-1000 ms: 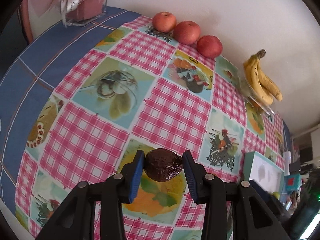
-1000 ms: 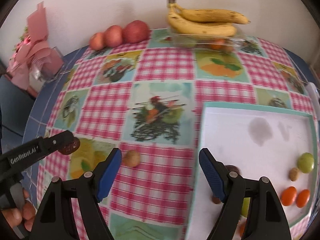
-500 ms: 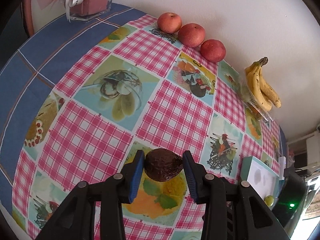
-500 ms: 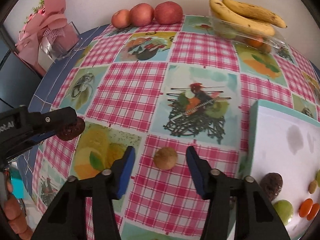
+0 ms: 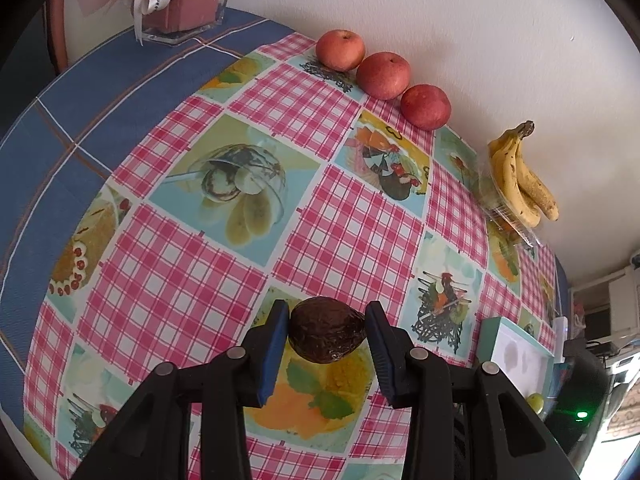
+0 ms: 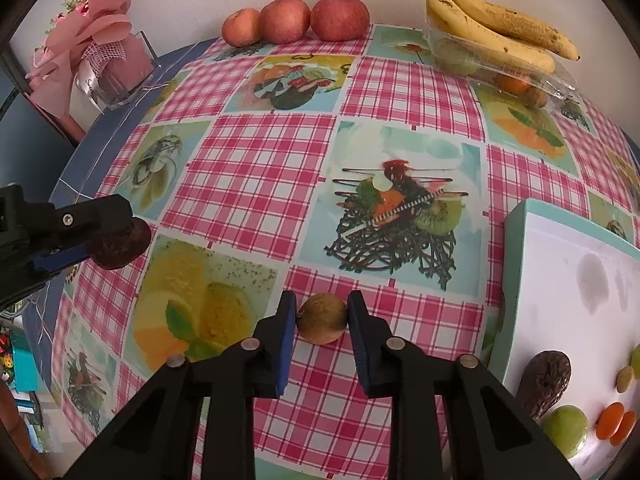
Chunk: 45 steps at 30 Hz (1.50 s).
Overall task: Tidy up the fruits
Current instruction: 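Grasp the small brown nut with the right tool, then carry the date and the brown nut over the white tray with both tools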
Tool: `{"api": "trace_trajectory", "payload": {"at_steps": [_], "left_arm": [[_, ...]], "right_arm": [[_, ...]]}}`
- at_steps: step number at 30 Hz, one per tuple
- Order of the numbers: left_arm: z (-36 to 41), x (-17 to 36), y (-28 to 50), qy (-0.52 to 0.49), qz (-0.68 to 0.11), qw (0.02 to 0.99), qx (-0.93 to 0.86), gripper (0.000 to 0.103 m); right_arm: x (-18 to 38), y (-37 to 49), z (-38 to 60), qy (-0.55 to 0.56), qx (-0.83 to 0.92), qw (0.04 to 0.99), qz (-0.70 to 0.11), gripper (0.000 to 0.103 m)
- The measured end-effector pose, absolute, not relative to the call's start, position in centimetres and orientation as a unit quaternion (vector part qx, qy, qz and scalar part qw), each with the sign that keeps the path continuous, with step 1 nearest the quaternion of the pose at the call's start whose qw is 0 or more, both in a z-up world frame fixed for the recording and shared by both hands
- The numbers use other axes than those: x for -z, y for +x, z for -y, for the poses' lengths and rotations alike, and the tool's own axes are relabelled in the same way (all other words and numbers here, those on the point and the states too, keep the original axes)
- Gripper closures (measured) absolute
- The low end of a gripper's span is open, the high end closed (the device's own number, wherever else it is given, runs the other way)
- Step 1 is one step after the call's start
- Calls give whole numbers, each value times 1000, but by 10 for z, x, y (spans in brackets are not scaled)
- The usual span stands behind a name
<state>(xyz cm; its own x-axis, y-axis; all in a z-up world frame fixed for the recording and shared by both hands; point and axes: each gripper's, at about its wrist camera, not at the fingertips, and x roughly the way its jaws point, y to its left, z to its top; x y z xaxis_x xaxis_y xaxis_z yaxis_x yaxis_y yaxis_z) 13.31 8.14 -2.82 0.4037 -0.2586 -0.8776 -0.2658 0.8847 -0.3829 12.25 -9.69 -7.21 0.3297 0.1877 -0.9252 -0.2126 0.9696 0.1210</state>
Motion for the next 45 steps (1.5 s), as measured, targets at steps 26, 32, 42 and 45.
{"api": "trace_trajectory", "payload": {"at_steps": [26,32,42,45], "left_arm": [[-37,-11,122,-188,-516,835,31,61],[-11,-15,119,-164,-518,839,47,61],[59,-23,115,-105,-520,842,96,61],[84,-22,112,-81,-522,841,113,61]], "right_arm": [[-12,114,196,70,-49,854,-514,76],[-15,110,238,95,-7,855,-510,76],[-22,100,310,144,58,855,-495,76],[-25,97,321,146,70,855,-492,76]]}}
